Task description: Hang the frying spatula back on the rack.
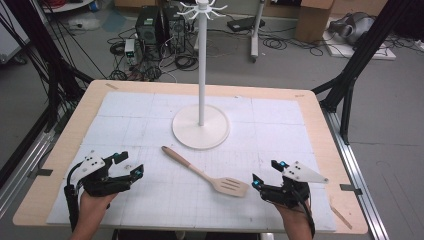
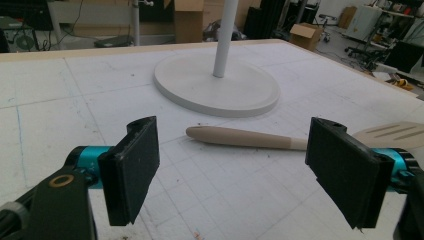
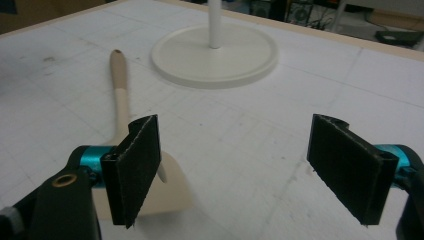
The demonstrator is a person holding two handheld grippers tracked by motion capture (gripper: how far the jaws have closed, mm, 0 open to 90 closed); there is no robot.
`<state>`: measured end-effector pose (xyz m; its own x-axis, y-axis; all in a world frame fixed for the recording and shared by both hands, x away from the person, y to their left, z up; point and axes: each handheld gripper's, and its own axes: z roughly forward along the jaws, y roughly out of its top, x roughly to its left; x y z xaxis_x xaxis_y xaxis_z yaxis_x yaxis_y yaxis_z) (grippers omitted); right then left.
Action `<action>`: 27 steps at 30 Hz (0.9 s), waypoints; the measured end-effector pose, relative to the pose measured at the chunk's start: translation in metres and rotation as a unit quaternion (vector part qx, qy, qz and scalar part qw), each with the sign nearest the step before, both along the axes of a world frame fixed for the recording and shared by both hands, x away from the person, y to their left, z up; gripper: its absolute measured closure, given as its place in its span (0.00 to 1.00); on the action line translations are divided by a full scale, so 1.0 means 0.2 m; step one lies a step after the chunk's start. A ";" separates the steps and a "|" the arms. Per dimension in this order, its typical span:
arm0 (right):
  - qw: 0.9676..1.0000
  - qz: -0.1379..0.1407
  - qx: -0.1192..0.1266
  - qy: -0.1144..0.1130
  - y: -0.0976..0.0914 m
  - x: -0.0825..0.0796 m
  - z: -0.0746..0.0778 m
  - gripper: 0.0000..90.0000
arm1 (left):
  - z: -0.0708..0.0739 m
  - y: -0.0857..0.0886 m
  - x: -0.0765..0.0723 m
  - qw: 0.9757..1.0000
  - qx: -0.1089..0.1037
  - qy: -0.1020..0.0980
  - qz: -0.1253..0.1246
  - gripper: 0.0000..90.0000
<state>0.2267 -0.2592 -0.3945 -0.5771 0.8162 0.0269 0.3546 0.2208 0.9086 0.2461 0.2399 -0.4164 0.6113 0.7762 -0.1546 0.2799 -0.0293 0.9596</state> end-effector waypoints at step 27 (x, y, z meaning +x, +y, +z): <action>0.970 0.182 -0.093 0.131 0.58 0.40 -0.05 0.39 | -0.02 0.02 0.00 1.000 0.010 0.016 0.002 0.26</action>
